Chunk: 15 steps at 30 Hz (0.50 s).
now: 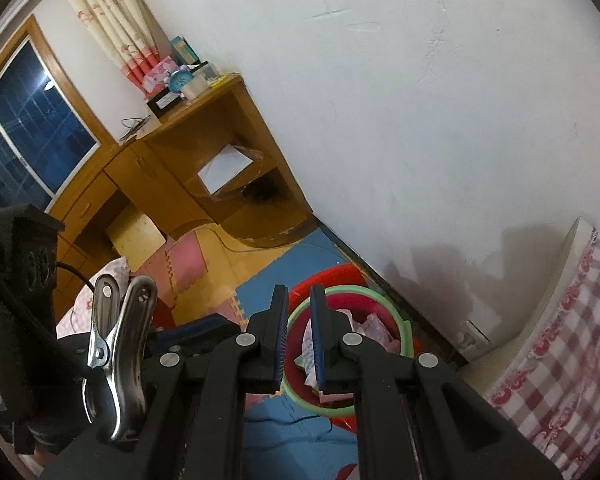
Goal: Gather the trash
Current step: 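Carry the white hook with the right gripper and drop it into the red bucket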
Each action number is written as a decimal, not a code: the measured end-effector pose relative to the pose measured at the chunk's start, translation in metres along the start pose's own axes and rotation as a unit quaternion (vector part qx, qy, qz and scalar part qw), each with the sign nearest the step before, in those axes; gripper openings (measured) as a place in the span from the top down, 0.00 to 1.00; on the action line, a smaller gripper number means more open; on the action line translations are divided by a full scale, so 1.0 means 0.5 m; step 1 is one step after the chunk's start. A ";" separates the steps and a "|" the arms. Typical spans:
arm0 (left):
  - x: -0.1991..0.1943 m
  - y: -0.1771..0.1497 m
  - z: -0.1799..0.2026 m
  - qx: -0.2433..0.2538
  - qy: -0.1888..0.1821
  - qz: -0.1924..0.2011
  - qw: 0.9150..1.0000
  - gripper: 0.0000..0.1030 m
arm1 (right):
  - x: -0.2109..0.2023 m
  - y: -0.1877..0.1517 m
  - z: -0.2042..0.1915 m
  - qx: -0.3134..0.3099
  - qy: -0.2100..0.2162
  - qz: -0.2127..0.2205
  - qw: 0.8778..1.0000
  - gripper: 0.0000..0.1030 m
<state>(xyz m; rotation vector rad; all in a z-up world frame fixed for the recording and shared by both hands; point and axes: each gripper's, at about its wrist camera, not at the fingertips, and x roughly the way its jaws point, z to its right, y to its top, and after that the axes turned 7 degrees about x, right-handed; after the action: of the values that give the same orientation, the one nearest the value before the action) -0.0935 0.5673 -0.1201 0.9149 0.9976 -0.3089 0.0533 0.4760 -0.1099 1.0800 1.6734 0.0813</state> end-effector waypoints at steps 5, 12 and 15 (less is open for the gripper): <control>0.012 0.002 -0.030 -0.012 0.008 -0.009 1.000 0.91 | -0.006 0.000 -0.006 0.002 -0.001 0.001 1.000 0.88; -0.017 0.001 -0.021 -0.010 0.010 -0.004 1.000 0.90 | -0.051 -0.027 -0.039 -0.004 0.001 0.010 1.000 0.87; -0.037 -0.003 -0.012 0.001 0.017 -0.004 1.000 0.90 | -0.083 -0.045 -0.055 -0.005 0.005 0.015 1.000 0.86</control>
<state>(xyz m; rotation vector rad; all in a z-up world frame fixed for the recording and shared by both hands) -0.1081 0.5680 -0.1069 0.9219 1.0332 -0.3017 0.0176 0.4468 -0.0802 1.0998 1.6641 0.1138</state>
